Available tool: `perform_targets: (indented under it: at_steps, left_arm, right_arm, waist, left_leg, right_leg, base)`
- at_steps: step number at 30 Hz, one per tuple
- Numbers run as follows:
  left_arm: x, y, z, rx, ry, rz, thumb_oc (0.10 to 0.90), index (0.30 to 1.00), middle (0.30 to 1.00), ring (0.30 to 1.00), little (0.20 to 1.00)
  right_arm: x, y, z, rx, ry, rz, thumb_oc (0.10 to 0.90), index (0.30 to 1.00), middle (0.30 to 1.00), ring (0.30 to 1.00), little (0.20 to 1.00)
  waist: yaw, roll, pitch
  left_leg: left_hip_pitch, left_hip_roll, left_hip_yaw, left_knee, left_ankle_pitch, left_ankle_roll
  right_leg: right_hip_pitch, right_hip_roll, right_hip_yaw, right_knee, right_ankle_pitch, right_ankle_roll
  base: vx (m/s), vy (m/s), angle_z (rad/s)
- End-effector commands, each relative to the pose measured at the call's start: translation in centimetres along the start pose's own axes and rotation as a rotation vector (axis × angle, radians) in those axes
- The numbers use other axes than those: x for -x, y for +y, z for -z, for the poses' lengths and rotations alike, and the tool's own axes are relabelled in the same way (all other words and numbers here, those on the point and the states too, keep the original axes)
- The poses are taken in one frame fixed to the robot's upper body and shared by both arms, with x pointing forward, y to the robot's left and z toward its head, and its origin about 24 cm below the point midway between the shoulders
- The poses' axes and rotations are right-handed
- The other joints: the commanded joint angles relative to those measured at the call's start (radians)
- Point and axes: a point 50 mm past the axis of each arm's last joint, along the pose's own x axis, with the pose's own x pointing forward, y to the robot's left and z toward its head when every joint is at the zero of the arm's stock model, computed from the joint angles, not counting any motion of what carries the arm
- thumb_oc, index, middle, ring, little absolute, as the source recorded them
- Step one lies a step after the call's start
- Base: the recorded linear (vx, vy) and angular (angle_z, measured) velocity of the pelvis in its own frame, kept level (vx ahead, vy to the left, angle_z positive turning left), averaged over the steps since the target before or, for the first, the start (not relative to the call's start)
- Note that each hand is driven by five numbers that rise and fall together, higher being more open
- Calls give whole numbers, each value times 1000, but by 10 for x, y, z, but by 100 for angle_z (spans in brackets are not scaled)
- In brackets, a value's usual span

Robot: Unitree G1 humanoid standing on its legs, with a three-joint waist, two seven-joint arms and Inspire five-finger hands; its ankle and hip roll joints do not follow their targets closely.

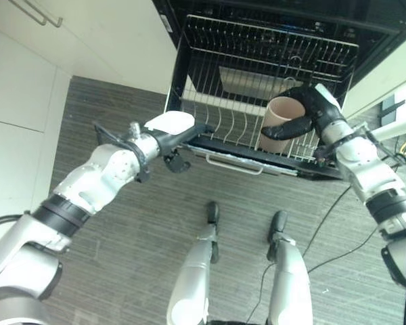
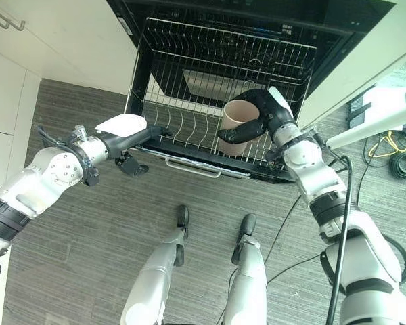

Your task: Place the dishes in the dishwasher.

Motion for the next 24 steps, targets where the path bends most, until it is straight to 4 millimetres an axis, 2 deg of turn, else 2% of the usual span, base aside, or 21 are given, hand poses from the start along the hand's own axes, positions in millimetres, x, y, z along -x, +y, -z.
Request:
perform_targets:
  at_steps: [1, 5, 6, 7, 14, 18, 24]
  left_arm:
    - [11, 57, -16, -104, -64, -191, 800, 900, 900, 900, 900]
    - [12, 55, -15, -94, -64, -197, 800, 900, 900, 900, 900]
    - [13, 54, -14, -92, -61, -196, 800, 900, 900, 900, 900]
    - [12, 51, -14, -90, -60, -193, 800, 900, 900, 900, 900]
    - [14, 48, -13, -79, -46, -202, 800, 900, 900, 900, 900]
    - [14, 43, -12, -60, -35, -202, 800, 900, 900, 900, 900]
    - [16, 38, -11, -39, -24, -200, 800, 900, 900, 900, 900]
  right_arm:
    - [-11, -30, -65, 119, -249, 88, 400, 300, 300, 300, 300]
    - [-8, -36, -49, 192, -196, 127, 400, 300, 300, 300, 300]
    - [-6, -39, -41, 218, -173, 128, 551, 526, 526, 526, 526]
    - [-4, -39, -32, 234, -145, 122, 800, 900, 900, 900, 900]
    - [6, -36, -5, 171, -88, 128, 800, 900, 900, 900, 900]
    - [8, -31, -7, 57, -124, 184, 800, 900, 900, 900, 900]
    - [12, -28, -13, 10, -196, 213, 800, 900, 900, 900, 900]
  waist:
    - [15, 24, -20]
    - [14, 26, -20]
    - [14, 27, -20]
    - [13, 27, -20]
    - [4, 33, -20]
    - [-5, 40, -20]
    - [-13, 51, -20]
  left_leg:
    - [-18, -8, 20, 116, -163, -5]
    - [-18, -7, 24, 116, -162, -7]
    - [-18, -8, 24, 116, -163, -7]
    - [-11, -9, 24, 116, -169, -7]
    - [-9, -4, 38, 116, -172, -8]
    - [-6, -4, 44, 116, -173, -7]
    - [7, -7, 48, 116, -176, -5]
  right_leg:
    - [50, -15, -16, -109, 23, 78]
    - [50, -16, -17, -109, 23, 79]
    - [49, -17, -16, -109, 22, 80]
    - [56, -17, -14, -109, 17, 82]
    - [52, -22, -15, -109, 19, 83]
    - [50, -21, -9, -109, 18, 81]
    - [56, -22, -3, -109, 16, 81]
  base:
    - [-52, 22, 2]
    - [-22, 30, 3]
    - [0, 0, 0]
    - [0, 0, 0]
    - [13, 15, 0]
    - [36, 55, -1]
    - [23, 43, -6]
